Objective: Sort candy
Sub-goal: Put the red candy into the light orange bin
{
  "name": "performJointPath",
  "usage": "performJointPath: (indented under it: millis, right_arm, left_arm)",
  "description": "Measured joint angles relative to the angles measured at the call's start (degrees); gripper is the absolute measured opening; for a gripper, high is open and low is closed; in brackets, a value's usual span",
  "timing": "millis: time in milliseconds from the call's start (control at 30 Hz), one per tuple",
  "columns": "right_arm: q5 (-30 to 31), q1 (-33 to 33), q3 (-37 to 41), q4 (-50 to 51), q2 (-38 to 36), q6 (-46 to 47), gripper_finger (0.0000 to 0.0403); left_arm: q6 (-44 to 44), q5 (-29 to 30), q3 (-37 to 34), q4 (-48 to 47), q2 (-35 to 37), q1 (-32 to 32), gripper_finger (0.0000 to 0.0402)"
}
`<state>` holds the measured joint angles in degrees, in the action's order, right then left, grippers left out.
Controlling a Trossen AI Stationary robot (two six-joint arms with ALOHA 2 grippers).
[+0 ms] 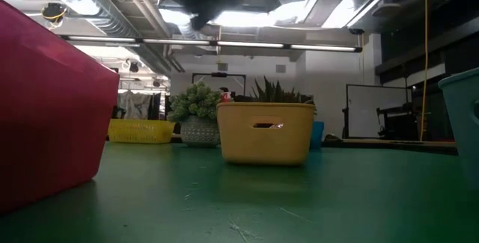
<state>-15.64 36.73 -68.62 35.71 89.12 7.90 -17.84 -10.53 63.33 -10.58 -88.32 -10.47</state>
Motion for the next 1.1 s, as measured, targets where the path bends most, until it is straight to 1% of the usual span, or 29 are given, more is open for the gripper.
performJointPath:
  millis: [167, 233, 300, 367, 467, 533, 700, 800, 900, 1100]
  right_arm:
    - [0.1, 0.0, 0.0, 2.1, 0.0, -0.2, 0.0195]
    - [1.2, 0.0, 0.0, 2.3, 0.0, -0.3, 0.0195]
    - [1.9, 0.0, 0.0, 2.3, 0.0, -0.3, 0.0195]
    - [2.1, 0.0, 0.0, 2.6, 0.0, -0.3, 0.0195]
    - [2.1, 0.0, 0.0, 3.5, 0.0, -0.3, 0.0195]
    - [2.6, 0.0, 0.0, 3.7, 0.0, -0.3, 0.0195]
    - [3.7, 0.0, 0.0, 4.1, 0.0, -0.7, 0.0195]
    - [3.7, 0.0, 0.0, 5.3, 0.0, -0.8, 0.0195]
    - [5.1, 0.0, 0.0, 5.3, 0.0, -0.9, 0.0195]
    - [5.8, 0.0, 0.0, 4.9, 0.0, -0.8, 0.0195]
  left_arm:
    - [-4.1, 0.1, 0.0, -21.7, 7.2, 0.0, 0.0147]
    - [-6.6, 1.2, 0.0, -30.9, 9.6, -0.5, 0.0147]
    - [-9.6, 3.4, 0.0, -39.1, 11.2, -1.3, 0.0147]
    - [-12.5, 6.9, 0.0, -46.3, 12.1, -2.5, 0.0147]
    - [-16.3, 10.9, 0.0, -54.1, 12.2, -4.9, 0.0147]
    - [-19.0, 12.1, -0.8, -55.9, 12.2, -6.7, 0.0147]
    - [-25.5, 12.3, -5.8, -55.0, 12.2, -11.5, 0.0147]
    - [-29.0, 9.9, -9.8, -53.9, 12.1, -14.4, 0.0147]
    - [-31.9, 7.2, -12.8, -53.8, 12.2, -16.6, 0.0147]
    - [-39.1, 6.5, -18.2, -51.5, 12.2, -19.3, 0.0147]
